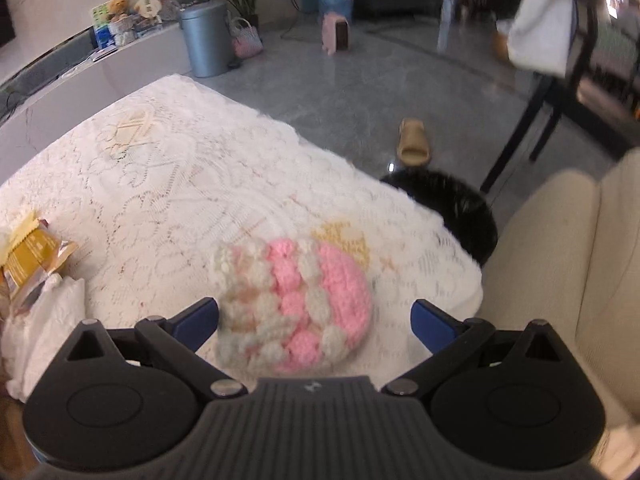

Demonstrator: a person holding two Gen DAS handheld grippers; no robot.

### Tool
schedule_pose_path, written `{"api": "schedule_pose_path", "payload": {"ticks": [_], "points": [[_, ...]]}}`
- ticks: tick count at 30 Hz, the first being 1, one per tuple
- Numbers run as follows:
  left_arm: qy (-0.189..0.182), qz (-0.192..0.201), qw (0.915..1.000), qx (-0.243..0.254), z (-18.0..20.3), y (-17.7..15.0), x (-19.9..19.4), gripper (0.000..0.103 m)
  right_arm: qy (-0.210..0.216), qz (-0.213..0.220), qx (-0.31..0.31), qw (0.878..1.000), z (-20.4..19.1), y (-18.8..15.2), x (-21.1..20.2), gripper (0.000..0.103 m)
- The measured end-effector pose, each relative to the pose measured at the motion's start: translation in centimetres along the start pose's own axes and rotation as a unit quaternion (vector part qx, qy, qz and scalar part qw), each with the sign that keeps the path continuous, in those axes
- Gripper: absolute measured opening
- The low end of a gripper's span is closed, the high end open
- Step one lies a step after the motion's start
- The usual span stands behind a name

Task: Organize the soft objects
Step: 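Close the right gripper on the crocheted ball while the left gripper grasps the white cloth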

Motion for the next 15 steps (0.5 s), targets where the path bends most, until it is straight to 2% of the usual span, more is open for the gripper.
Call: {"api": "schedule_pose_path", "payload": {"ticks": [2,4,5,6,7,11,15], "points": [[-0.005,0.008,1.0,0.0,-0.1,0.5,-0.7,0.006,-0.002,-0.01,-0.025,1.0,-0.4,0.0,0.7,0.1],[-0.008,0.015,0.9999,0.002,0.0,1.0,-1.5,0.006,0.005,-0.042,-0.035,0.999,-0.8,-0.4,1.6,0.1],[-0.011,0.017,0.9998,0.002,0.1,1.2,-1.8,0.006,0.017,-0.056,-0.029,0.998,-0.8,-0.7,2.0,0.096],[-0.015,0.02,0.9997,0.002,0.1,1.5,-2.1,0.006,0.028,-0.065,-0.02,0.997,-0.8,-1.0,2.2,0.084],[-0.019,0.023,0.9996,0.001,0.2,1.7,-2.3,0.006,0.031,-0.068,-0.016,0.997,-0.8,-1.1,2.3,0.084],[-0.035,0.04,0.9986,0.0,0.6,2.3,-3.1,0.006,0.041,-0.047,-0.022,0.998,-0.9,-0.7,1.5,0.074],[-0.04,0.062,0.9973,-0.002,0.8,3.0,-4.3,0.006,0.062,-0.013,0.019,0.998,0.2,0.4,-0.3,0.065]]}}
Point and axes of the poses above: each gripper's, at about its wrist camera, not at the fingertips, and x roughly the way its jaws point, z to its right, y to its top, the point moved 4 cm from there along x, roughly the way its jaws point, and after that the axes turned 12 degrees about z, right-handed, at the moved point
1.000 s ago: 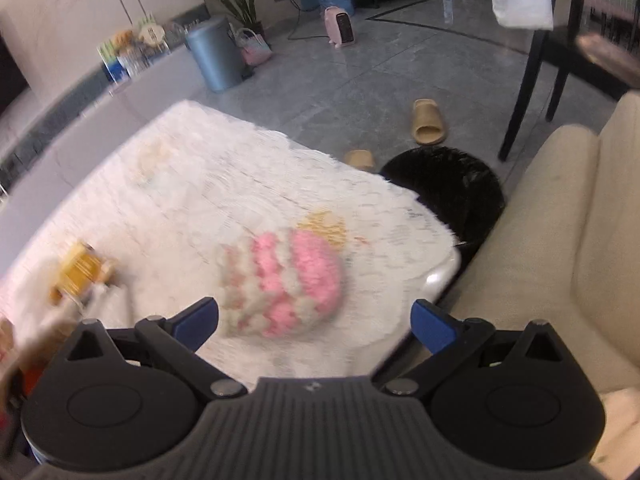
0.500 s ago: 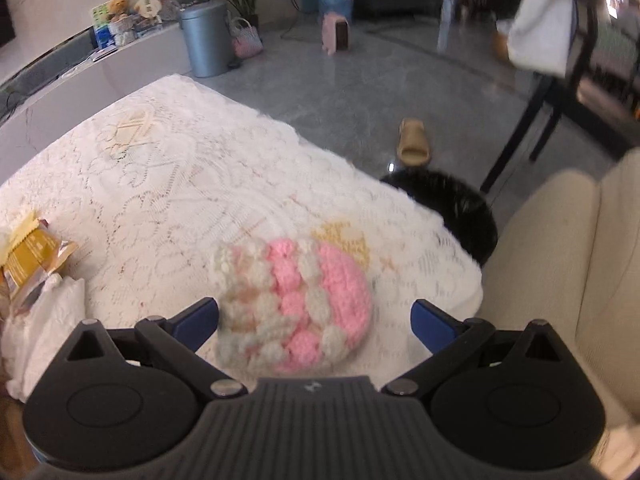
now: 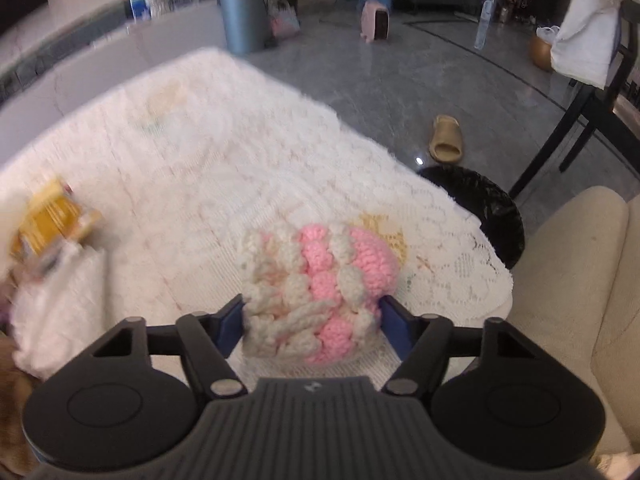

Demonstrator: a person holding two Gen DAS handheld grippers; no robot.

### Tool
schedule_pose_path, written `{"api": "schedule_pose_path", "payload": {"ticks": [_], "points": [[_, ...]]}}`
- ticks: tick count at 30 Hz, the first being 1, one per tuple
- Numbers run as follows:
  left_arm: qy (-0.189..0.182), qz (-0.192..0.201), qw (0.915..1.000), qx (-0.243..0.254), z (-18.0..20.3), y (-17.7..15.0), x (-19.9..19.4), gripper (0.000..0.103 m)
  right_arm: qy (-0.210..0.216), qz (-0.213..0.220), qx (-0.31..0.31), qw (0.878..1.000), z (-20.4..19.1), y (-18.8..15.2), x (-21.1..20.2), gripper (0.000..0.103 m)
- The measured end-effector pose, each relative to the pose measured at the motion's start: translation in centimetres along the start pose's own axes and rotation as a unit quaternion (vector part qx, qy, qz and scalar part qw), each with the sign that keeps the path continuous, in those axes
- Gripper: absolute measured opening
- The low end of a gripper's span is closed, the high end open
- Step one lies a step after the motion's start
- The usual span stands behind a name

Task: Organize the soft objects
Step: 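Close the right gripper on the crocheted ball while the left gripper grasps the white cloth, then carry the white cloth with the left gripper into the orange box and release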

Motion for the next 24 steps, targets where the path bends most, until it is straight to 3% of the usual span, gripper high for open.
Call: {"api": "schedule_pose_path", "payload": {"ticks": [7,11,14,20,24], "points": [[-0.004,0.005,0.9996,-0.026,-1.0,1.7,-0.9,0.006,0.057,0.065,0.089,0.992,2.2,1.3,-4.3,0.063],[-0.008,-0.028,0.9981,-0.054,-2.3,3.4,-1.7,0.006,0.103,0.096,0.06,0.988,1.0,2.0,-7.2,0.062],[-0.012,-0.012,0.9979,-0.062,-4.2,6.1,-3.2,0.006,0.143,0.125,0.039,0.981,-1.3,2.7,-10.0,0.062],[0.068,0.048,0.9926,-0.088,-11.6,10.9,-7.7,0.006,0.271,0.142,0.049,0.951,-7.4,3.3,-15.9,0.062],[0.099,0.036,0.9843,-0.142,-17.6,11.5,-9.7,0.006,0.354,0.147,0.038,0.923,-12.5,1.6,-20.0,0.062]]}}
Point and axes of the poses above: each gripper's, at about its wrist camera, not at the fingertips, and x roughly the way its jaws point, z to its right, y to its top, the point moved 4 cm from there along x, roughly the way its jaws point, and after that the axes turned 12 degrees about z, right-handed, at the moved point
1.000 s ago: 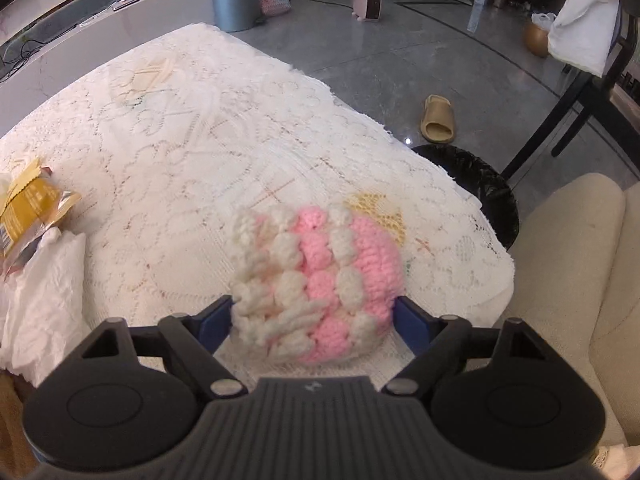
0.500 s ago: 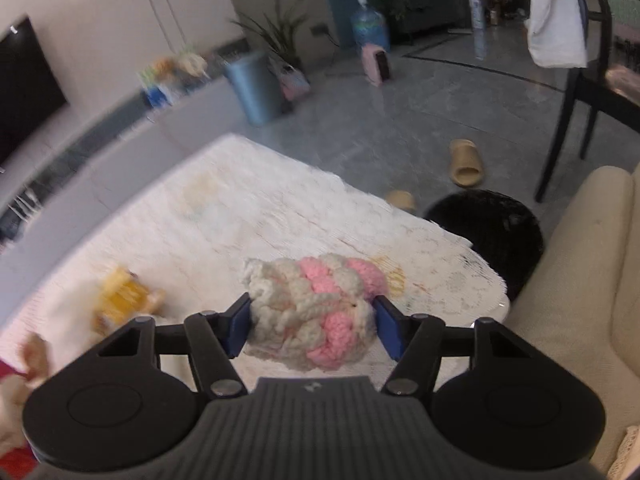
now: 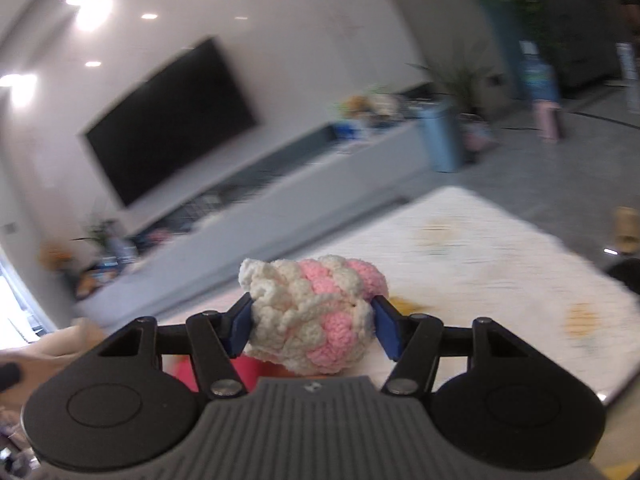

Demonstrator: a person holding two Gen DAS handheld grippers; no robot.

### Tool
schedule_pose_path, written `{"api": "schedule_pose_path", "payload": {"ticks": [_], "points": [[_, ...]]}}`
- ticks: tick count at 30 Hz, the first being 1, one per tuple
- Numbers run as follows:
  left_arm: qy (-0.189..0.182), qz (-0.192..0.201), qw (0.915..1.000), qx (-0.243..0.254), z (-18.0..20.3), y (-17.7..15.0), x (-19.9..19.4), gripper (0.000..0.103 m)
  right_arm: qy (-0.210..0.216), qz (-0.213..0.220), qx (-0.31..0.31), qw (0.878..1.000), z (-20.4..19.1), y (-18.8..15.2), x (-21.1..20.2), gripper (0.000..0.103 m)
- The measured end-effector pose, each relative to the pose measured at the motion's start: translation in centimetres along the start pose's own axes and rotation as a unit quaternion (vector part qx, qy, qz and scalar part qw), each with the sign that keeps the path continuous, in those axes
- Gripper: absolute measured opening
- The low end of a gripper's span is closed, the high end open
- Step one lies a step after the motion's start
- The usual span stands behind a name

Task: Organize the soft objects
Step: 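Carry the white cloth with the left gripper into the orange box and release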

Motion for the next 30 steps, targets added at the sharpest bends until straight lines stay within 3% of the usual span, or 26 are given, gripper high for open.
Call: {"api": "schedule_pose_path", "payload": {"ticks": [3,7,12,16,18,20,23,24,25,27,30], "points": [[0.047,-0.006,0.9986,-0.022,-4.6,0.1,0.3,0.006,0.054,-0.017,-0.012,0.998,-5.1,-2.7,0.4,0.062],[0.138,0.026,0.9886,0.055,-7.6,-1.5,1.9,0.006,0.106,-0.057,-0.046,0.992,-11.0,-7.0,2.3,0.062],[0.106,0.031,0.9901,0.087,-8.6,-3.0,5.5,0.006,0.163,-0.108,-0.085,0.977,-15.5,-11.5,4.6,0.061],[0.149,0.028,0.9774,0.147,-7.7,-4.4,7.8,0.006,0.147,-0.112,-0.164,0.969,-16.0,-12.8,5.4,0.061],[0.164,-0.009,0.9708,0.175,-7.8,-5.8,8.2,0.009,0.134,-0.114,-0.193,0.965,-15.6,-13.0,5.8,0.061],[0.177,-0.072,0.9595,0.207,-8.2,-7.7,9.2,0.011,0.122,-0.124,-0.196,0.965,-14.8,-13.1,6.5,0.061],[0.171,-0.18,0.9265,0.282,-8.1,-11.2,9.7,0.024,0.109,-0.129,-0.191,0.967,-14.5,-13.5,6.7,0.061],[0.169,-0.171,0.929,0.282,-8.3,-11.2,9.3,0.03,0.103,-0.13,-0.192,0.967,-14.4,-13.7,6.6,0.061],[0.168,-0.171,0.9311,0.275,-8.4,-11.0,8.6,0.049,0.1,-0.131,-0.196,0.967,-14.3,-13.8,6.5,0.061],[0.146,-0.171,0.9407,0.254,-8.3,-10.2,6.9,0.063,0.097,-0.133,-0.204,0.965,-14.5,-14.2,6.3,0.061],[0.088,-0.15,0.9575,0.23,-8.0,-8.2,4.1,0.07,0.093,-0.134,-0.208,0.964,-14.7,-14.3,5.8,0.062]]}}
Point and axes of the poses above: each gripper's, at about its wrist camera, not at the fingertips, and x roughly the way its jaws point, z to its right, y to its top, the point moved 4 cm from there along x, roughly the way its jaws point, and after that the axes turned 12 degrees about z, right-handed, at the moved point
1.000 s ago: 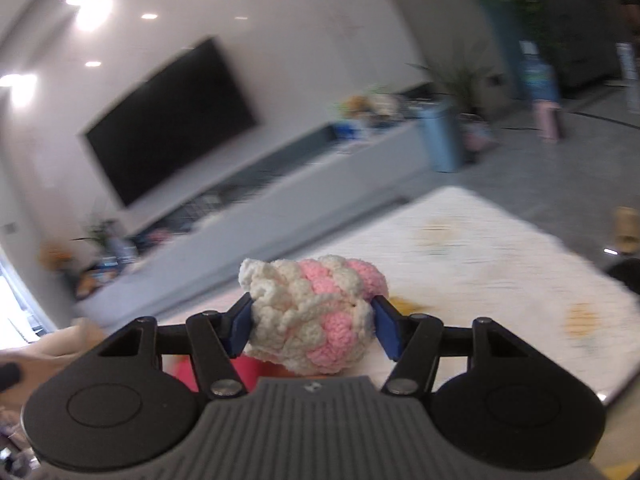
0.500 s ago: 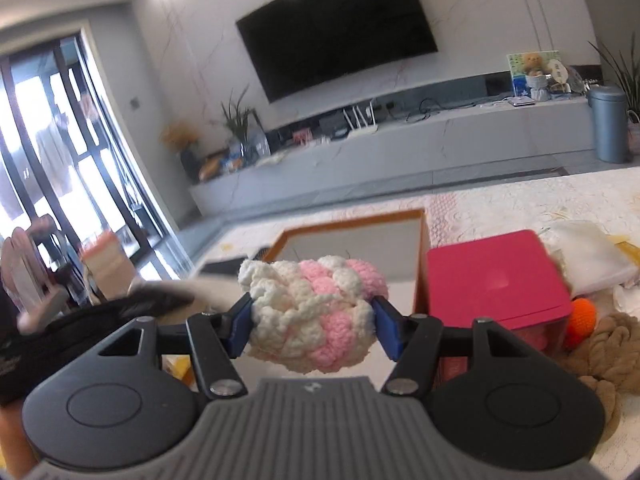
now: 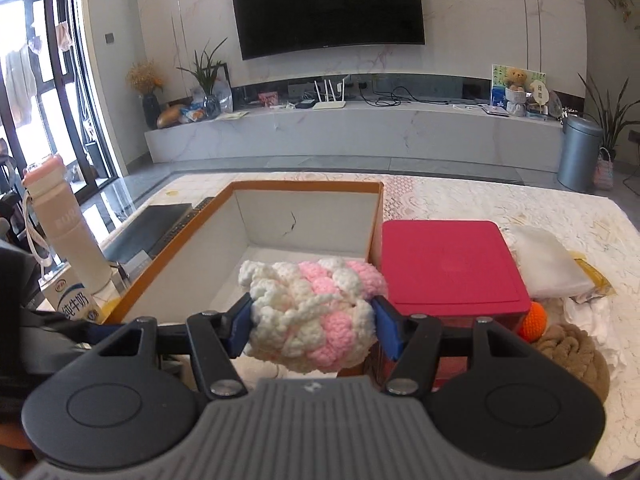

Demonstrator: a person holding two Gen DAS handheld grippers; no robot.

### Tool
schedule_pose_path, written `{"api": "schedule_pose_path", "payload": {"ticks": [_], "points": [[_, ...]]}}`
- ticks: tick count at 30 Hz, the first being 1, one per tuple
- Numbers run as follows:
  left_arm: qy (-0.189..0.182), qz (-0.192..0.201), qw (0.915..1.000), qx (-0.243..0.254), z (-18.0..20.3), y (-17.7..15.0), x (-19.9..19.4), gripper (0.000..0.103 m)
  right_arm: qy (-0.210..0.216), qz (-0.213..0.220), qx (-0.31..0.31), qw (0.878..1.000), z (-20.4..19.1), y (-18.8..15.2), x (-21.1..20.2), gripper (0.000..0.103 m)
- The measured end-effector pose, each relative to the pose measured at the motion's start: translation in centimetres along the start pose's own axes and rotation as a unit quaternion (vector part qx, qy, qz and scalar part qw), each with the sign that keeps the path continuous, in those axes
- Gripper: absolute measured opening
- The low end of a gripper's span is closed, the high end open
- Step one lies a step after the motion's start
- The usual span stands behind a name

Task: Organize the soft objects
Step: 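Carry the white cloth with the left gripper into the orange box and release, then lower the crocheted ball with the right gripper into the orange box and open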

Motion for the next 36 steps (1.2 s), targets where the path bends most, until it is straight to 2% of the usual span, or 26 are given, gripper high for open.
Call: {"api": "schedule_pose_path", "payload": {"ticks": [1,4,8,11,16,20,23,26,30,36], "points": [[-0.008,0.017,0.9998,-0.011,-0.5,0.4,-1.0,0.075,-0.001,0.002,-0.001,1.0,0.0,0.1,0.0,0.062],[-0.007,0.063,0.9964,-0.056,-2.3,1.3,-3.0,0.079,0.004,0.003,-0.005,1.0,-1.3,-0.2,-0.4,0.062],[0.016,0.083,0.9906,-0.107,-5.1,2.0,-3.7,0.08,0.013,-0.014,-0.011,1.0,-2.4,-1.1,0.5,0.062],[0.036,0.085,0.9859,-0.14,-7.0,2.4,-2.1,0.081,0.024,-0.036,0.0,0.999,-3.3,-2.2,2.0,0.062],[0.069,0.06,0.9865,-0.136,-8.0,1.2,-0.1,0.081,0.032,-0.063,0.031,0.997,-4.4,-3.6,4.0,0.062],[0.066,0.053,0.9835,-0.16,-8.3,0.7,0.4,0.081,0.019,-0.063,0.021,0.998,-4.9,-4.0,4.4,0.063],[0.06,0.051,0.9839,-0.16,-8.1,0.6,0.4,0.081,0.009,-0.063,-0.002,0.998,-5.2,-4.0,4.4,0.064],[0.078,0.064,0.9822,-0.159,-7.9,0.7,0.0,0.081,0.006,-0.063,-0.008,0.998,-5.2,-3.9,4.4,0.068],[0.074,0.072,0.9816,-0.161,-8.1,1.2,-1.1,0.081,0.008,-0.06,0.007,0.998,-4.8,-3.5,3.9,0.078],[0.066,0.073,0.9785,-0.182,-7.7,1.7,-2.3,0.081,0.004,-0.046,0.024,0.999,-3.9,-2.6,2.5,0.079]]}}
Point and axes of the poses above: each gripper's, at about its wrist camera, not at the fingertips, and x roughly the way its jaws point, z to its right, y to its top, the point moved 4 cm from there along x, roughly the way its jaws point, and after that the axes turned 12 degrees about z, right-handed, at the moved point
